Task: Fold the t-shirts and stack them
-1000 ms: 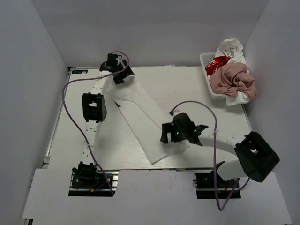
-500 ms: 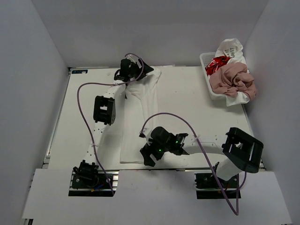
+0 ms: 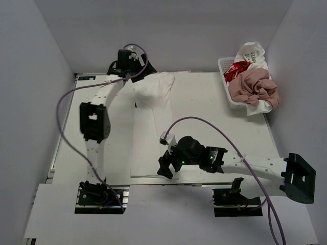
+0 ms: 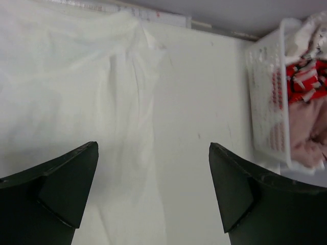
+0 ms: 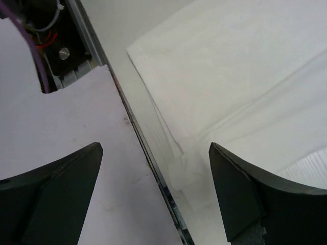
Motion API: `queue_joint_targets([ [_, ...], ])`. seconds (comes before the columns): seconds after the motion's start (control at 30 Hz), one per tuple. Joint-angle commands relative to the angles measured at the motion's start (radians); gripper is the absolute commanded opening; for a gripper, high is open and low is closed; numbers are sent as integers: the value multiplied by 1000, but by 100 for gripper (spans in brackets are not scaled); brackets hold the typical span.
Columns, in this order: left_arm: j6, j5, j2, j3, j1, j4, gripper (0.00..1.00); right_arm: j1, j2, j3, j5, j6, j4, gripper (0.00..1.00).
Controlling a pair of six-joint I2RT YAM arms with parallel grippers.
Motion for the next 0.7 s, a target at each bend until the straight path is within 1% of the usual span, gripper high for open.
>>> queue_joint_targets([
  [0.0,115,-89,-433,-263,-3,-184,99,1,-36,-70,95,77,-92,90],
  [0.03,115,-89,-524,-514,-3,-155,99,1,-44,-78,106,93,-139,90],
  [0.07,77,-89,-702,-638,-3,-94,99,4,-45,-88,144,109,-158,90],
  [0.1,57,-106,-790,-754,-3,-66,99,-1,-39,-98,152,123,-174,90],
  [0.13,28,-134,-870,-961,-3,-48,99,-1,-38,-99,167,135,-230,90],
  [0.17,-35,-143,-1012,-1052,-14,-30,99,-1,-32,-98,166,140,-243,90],
  [0.2,-49,-143,-1074,-1134,-14,-29,99,1,-28,-113,161,143,-265,90],
  [0.23,-81,-128,-1127,-1263,-25,-60,99,1,-28,-118,167,141,-275,90],
  [0.27,-92,-128,-1171,-1316,-25,-60,99,1,-27,-122,163,140,-275,90],
  [0.33,-114,-128,-1268,-1442,-34,-143,99,-1,-13,-131,175,129,-289,90],
  [0.4,-161,-88,-1305,-1513,-55,-167,99,1,2,-138,167,130,-272,90],
  [0.43,-181,-32,-1317,-1573,-56,-167,99,2,17,-141,150,127,-261,90],
  [0.47,-190,-13,-1327,-1599,-80,-167,99,2,36,-139,143,127,-238,90],
  [0.5,-219,-13,-1337,-1642,-91,-189,99,5,42,-138,140,129,-229,90],
  [0.6,-238,-22,-1337,-1708,-129,-216,95,5,76,-144,140,138,-192,87],
  [0.67,-249,-2,-1325,-1722,-161,-217,90,7,88,-139,144,147,-183,85],
])
